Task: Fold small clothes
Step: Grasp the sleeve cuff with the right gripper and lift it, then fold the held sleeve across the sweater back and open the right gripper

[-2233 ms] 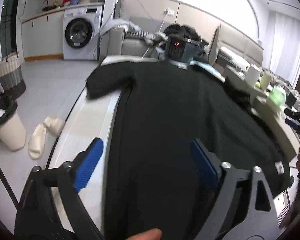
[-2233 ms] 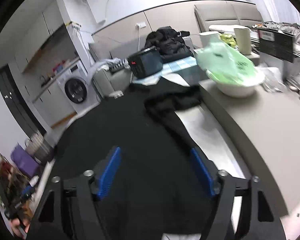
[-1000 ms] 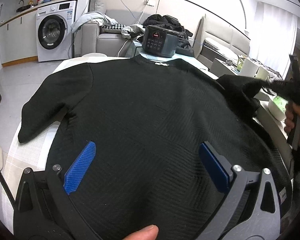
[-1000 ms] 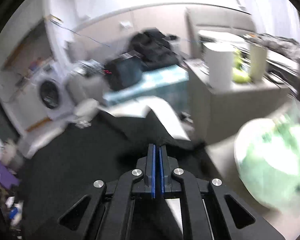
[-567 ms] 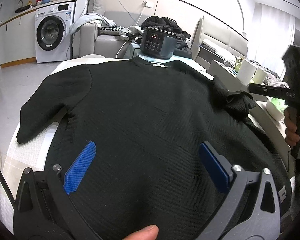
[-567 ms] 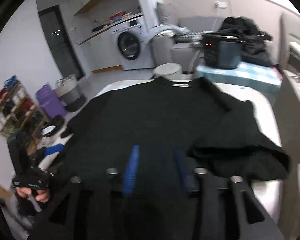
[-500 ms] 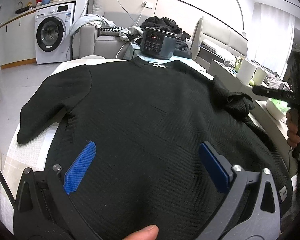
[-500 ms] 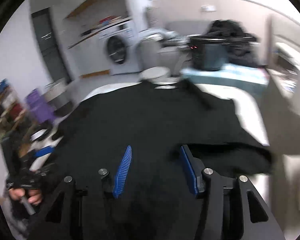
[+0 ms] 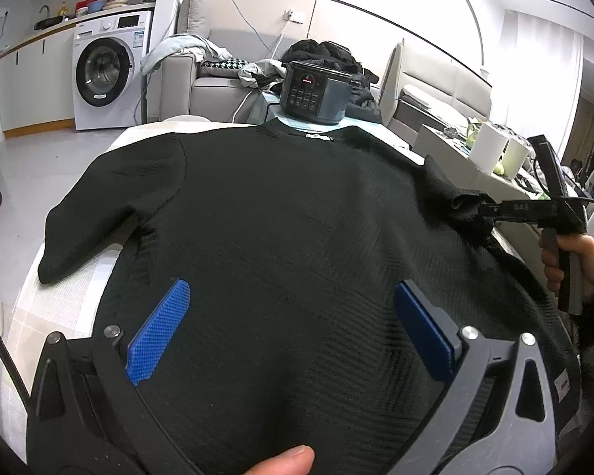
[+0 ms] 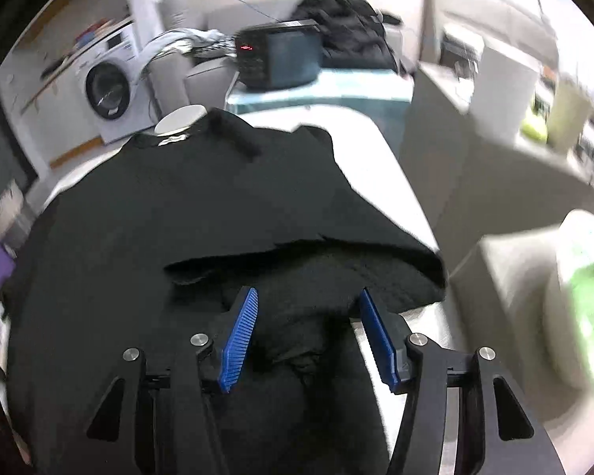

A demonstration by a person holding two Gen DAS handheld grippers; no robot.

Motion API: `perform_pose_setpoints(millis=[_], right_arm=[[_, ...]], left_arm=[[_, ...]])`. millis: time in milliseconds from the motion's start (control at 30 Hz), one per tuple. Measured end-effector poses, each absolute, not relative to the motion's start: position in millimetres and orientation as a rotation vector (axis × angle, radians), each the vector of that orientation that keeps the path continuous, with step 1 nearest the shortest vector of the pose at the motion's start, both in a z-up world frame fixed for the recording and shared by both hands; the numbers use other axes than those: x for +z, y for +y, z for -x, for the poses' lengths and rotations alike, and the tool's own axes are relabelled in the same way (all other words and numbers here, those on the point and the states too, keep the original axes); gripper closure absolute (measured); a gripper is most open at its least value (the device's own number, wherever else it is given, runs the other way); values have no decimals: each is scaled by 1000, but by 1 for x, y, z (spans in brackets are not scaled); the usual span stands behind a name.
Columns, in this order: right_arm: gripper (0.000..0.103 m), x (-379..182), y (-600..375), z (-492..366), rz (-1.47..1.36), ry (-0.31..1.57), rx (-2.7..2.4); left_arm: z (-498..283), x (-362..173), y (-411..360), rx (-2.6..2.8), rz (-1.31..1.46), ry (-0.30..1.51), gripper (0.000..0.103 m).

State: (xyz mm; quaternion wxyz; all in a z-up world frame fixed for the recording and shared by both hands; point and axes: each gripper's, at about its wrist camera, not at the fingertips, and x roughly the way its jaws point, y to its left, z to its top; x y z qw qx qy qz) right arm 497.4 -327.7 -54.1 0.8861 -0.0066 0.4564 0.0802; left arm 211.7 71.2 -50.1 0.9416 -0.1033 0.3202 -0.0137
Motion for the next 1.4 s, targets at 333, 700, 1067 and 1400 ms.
perform_pose_setpoints(millis=[333, 700, 1067, 1400], right_arm=[[97, -34, -323, -460, -71, 754, 291], [64, -51, -317, -404, 52, 892, 406], [49, -63, -314, -504, 91, 917, 105], [96, -74, -278, -538, 338, 877, 212]], left_arm=[[-213, -55, 70, -14, 200, 668, 1], [-213, -55, 72, -15, 206, 667, 1], [-213, -55, 72, -15, 210, 669, 1], [-218, -57, 76, -15, 239, 691, 1]])
